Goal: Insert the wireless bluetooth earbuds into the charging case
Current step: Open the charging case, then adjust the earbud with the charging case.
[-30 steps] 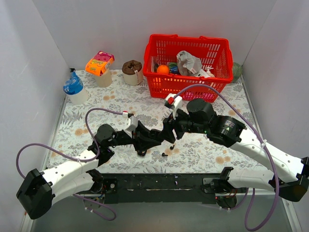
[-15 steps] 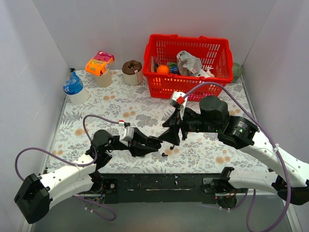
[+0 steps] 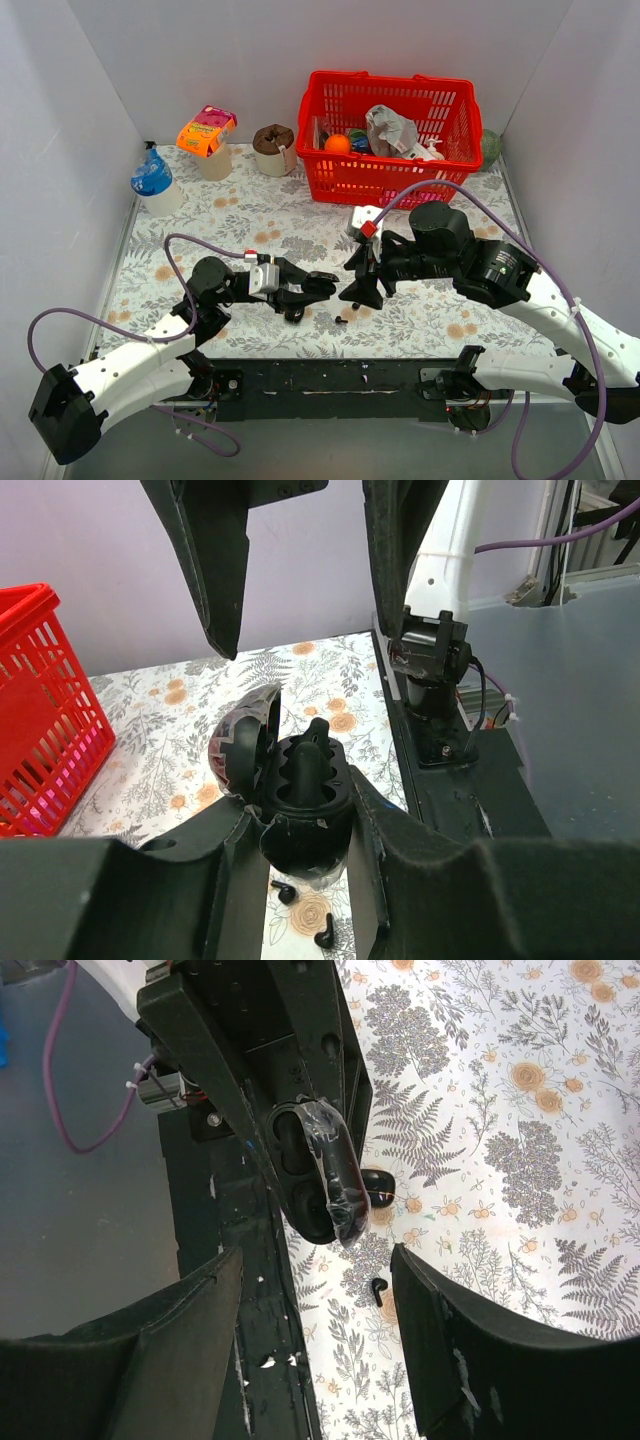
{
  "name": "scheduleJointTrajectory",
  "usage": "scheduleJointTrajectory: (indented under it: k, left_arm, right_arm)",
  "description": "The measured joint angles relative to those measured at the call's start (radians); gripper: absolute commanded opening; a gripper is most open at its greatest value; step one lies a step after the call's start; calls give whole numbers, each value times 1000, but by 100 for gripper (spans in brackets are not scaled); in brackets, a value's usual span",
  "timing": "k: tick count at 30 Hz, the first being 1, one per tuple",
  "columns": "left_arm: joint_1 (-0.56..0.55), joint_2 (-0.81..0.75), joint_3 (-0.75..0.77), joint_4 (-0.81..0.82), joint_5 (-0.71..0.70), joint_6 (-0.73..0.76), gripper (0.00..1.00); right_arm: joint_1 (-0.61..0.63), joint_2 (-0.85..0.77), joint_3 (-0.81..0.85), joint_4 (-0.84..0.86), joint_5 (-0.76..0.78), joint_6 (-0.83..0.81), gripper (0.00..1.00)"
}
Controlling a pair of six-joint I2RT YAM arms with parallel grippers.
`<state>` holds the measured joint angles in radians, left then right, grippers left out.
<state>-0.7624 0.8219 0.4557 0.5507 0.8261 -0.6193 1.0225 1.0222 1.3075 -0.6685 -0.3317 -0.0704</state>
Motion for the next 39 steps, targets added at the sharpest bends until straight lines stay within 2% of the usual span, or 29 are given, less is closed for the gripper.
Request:
scheduleJointTrajectory:
  k: [39]
  left_arm:
    - [-1, 14, 3, 36, 27, -67, 0]
  right_arm:
    - [27, 84, -1, -2, 126, 35, 69]
